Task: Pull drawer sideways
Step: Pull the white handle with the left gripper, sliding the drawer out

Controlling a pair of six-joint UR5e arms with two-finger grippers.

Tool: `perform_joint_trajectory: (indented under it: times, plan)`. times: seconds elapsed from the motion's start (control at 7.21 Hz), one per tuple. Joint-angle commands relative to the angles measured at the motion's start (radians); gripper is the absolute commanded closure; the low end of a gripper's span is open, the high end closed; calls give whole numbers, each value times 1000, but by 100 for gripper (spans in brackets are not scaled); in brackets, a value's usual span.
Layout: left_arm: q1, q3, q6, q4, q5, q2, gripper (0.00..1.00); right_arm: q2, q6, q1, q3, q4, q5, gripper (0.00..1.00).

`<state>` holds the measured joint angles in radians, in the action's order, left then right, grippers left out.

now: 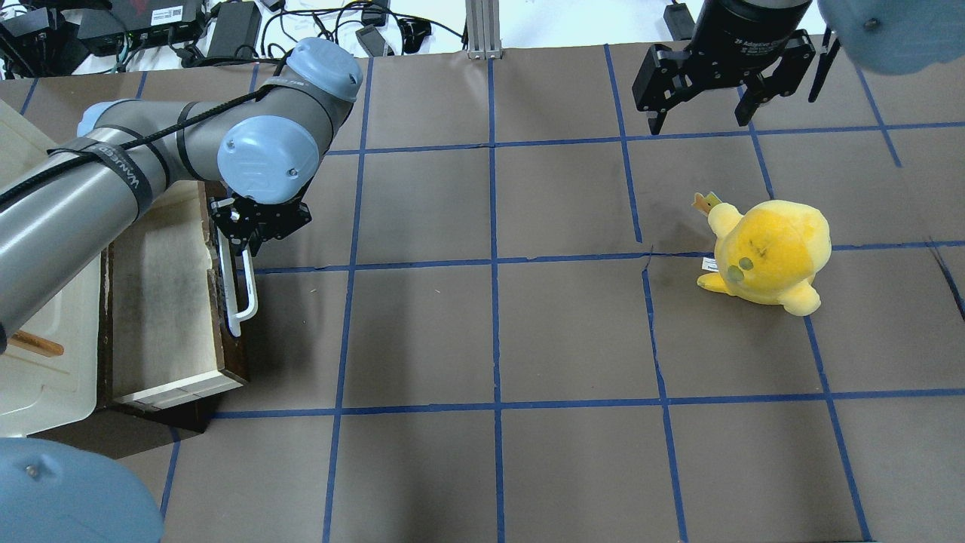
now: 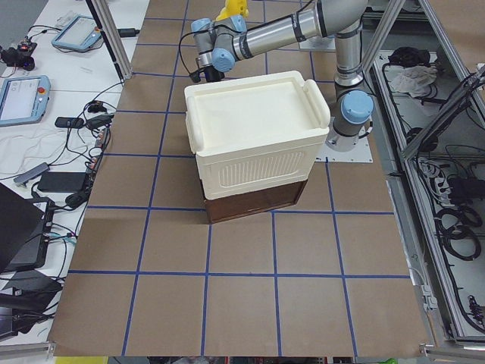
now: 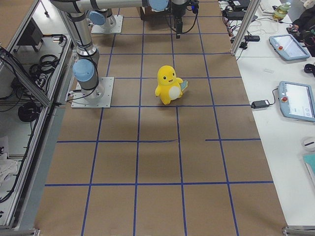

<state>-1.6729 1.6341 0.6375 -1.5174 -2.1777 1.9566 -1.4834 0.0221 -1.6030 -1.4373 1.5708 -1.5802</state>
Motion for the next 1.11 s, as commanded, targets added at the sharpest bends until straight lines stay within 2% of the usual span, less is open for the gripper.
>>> perform_joint_trajectory:
  times: [0.0, 0.83, 0.97]
  plan:
    - [-4, -5, 2, -3, 10, 5, 100, 0, -1, 0, 0, 0, -1, 0]
    - [-38, -31, 27, -14, 35, 18, 99, 0, -1, 0, 0, 0, 0, 0]
    - [-41, -31, 27, -12, 36, 16, 60, 0, -1, 0, 0, 0, -1, 0]
